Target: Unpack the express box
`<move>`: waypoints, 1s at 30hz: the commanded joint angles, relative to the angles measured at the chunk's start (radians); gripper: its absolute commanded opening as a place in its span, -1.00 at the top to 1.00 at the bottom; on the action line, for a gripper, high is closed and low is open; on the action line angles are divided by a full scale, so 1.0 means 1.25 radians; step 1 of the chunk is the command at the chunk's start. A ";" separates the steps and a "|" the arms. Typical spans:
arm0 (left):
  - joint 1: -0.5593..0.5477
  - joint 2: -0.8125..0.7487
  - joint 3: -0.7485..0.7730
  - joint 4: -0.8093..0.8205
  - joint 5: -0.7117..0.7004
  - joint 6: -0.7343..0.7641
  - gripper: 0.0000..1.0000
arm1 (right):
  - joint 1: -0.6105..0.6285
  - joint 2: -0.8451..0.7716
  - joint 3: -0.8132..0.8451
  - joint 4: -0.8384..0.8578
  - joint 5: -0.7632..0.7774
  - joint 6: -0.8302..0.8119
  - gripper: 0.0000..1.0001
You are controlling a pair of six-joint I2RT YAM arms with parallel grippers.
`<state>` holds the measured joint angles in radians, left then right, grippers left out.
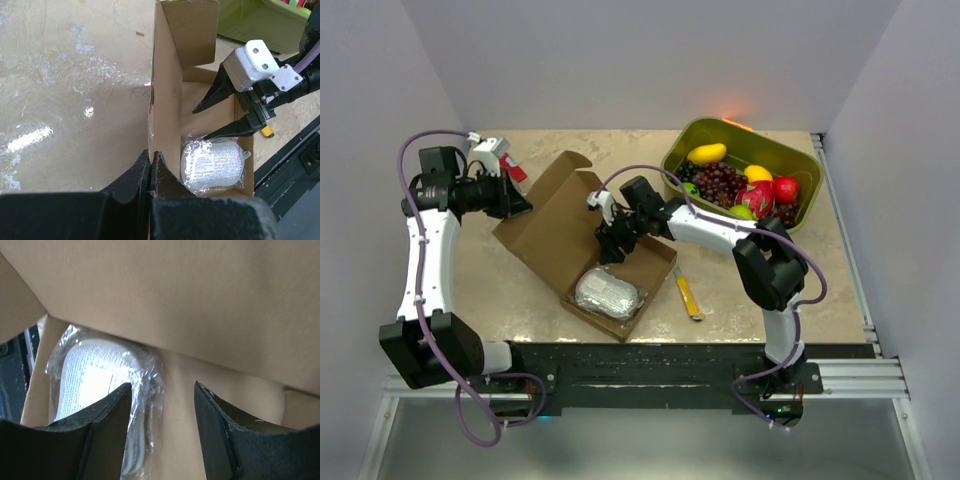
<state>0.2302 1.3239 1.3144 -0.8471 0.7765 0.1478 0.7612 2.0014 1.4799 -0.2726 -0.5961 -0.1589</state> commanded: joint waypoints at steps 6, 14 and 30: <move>0.018 -0.034 -0.022 0.031 0.021 -0.030 1.00 | 0.005 -0.022 -0.025 -0.067 -0.010 0.008 -0.11; 0.023 -0.043 -0.030 0.033 0.023 -0.034 1.00 | 0.013 0.032 0.008 -0.045 -0.062 0.029 -0.16; 0.031 -0.037 -0.024 0.030 0.002 -0.014 1.00 | 0.012 -0.110 0.109 -0.085 -0.094 -0.046 1.00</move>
<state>0.2600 1.2972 1.2778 -0.8276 0.7807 0.1234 0.7738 2.0247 1.5146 -0.3653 -0.7155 -0.1596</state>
